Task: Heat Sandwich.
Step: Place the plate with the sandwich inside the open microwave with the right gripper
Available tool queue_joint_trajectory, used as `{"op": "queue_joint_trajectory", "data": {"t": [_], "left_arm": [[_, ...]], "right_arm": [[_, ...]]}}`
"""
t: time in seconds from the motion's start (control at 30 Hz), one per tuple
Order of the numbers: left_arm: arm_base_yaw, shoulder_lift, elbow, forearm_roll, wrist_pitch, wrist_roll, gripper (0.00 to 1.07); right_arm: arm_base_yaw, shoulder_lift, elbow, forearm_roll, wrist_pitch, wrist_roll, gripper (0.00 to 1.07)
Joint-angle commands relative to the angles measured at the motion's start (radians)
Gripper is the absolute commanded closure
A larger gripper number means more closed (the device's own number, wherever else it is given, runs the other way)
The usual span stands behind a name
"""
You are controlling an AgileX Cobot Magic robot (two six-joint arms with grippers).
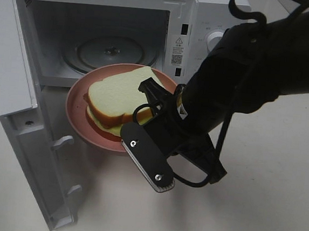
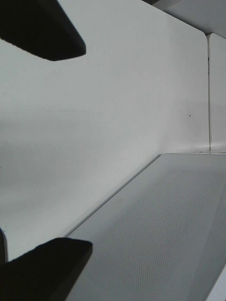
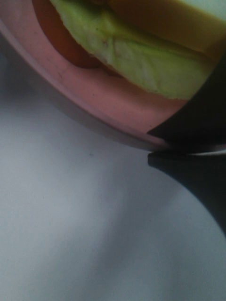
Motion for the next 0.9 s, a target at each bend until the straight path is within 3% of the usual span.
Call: {"op": "queue_joint_trajectory", "data": {"t": [0.03, 0.5, 0.9], "left_arm": [[0.001, -0.027, 0.004, 0.0, -0.004, -0.005, 0.09], [0.001, -0.027, 0.004, 0.0, -0.004, -0.005, 0.09], [0.001, -0.027, 0.004, 0.0, -0.004, -0.005, 0.09]], "right_arm": [[-0.006, 0.02, -0.047, -0.002, -0.021, -0.043, 1.07], [-0.1, 0.125, -0.203, 0.141, 0.01, -0.216, 1.07], [-0.1, 0.22, -0.332, 0.152, 0.04, -0.222, 1.07]]}}
